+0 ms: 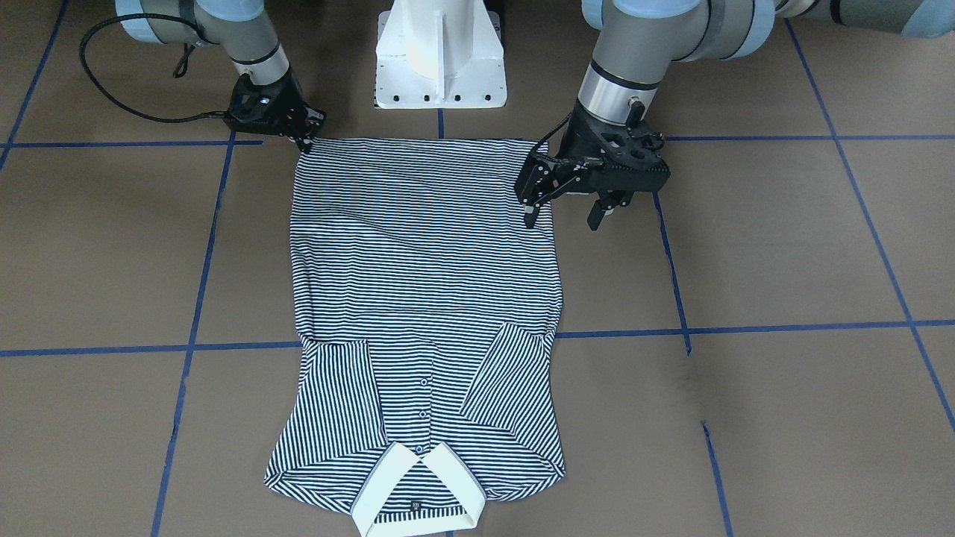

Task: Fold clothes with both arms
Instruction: 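Move both grippers to the hem corners nearest the robot, then grasp the hem corners with both grippers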

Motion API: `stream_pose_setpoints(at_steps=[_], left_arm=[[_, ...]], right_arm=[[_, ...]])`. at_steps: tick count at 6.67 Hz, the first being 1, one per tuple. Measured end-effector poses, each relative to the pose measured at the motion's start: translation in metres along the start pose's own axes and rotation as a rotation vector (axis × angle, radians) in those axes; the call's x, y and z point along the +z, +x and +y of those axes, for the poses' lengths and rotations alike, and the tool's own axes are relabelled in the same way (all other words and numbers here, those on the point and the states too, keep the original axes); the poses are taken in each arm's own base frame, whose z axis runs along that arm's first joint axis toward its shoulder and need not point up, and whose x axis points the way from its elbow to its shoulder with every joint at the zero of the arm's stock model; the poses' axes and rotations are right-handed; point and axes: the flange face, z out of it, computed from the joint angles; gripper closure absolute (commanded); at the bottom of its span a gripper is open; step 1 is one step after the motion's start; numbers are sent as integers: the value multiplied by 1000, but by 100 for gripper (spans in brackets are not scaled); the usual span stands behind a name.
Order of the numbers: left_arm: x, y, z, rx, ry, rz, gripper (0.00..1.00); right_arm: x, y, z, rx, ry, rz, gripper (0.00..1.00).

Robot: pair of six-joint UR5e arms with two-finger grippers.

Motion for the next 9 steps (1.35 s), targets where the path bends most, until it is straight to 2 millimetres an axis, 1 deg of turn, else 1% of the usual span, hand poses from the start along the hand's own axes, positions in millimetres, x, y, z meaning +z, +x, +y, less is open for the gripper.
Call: stream_pose_setpoints(at_steps=[1,2,3,4,5,6,7,8,9], left_arm=[[-1,-5,22,-45,-39,0,0],[-1,-14,62,-119,-85,-8,1],[3,-26,113,-201,-122,-35,2],[15,-32,169,-280,-148,-88,2],[27,-33,221,-336,-166,-155,3],[38,-34,263,-362,-178,-213,3],[50,-37,287,-366,-181,-252,3],[62,-41,296,-363,-175,-281,3],[74,-44,301,-357,-163,-303,3]], right_arm=[[-12,-2,1,-2,-2,-19,100],[-19,-4,2,-4,-4,-33,100],[-22,-6,2,-5,-4,-40,100],[-24,-7,2,-4,-2,-45,100],[-27,-8,1,-4,-1,-51,100],[-31,-10,1,-4,0,-60,100],[-34,-12,1,-4,1,-68,100],[-36,-13,1,-4,0,-71,100],[-36,-13,1,-4,0,-73,100]])
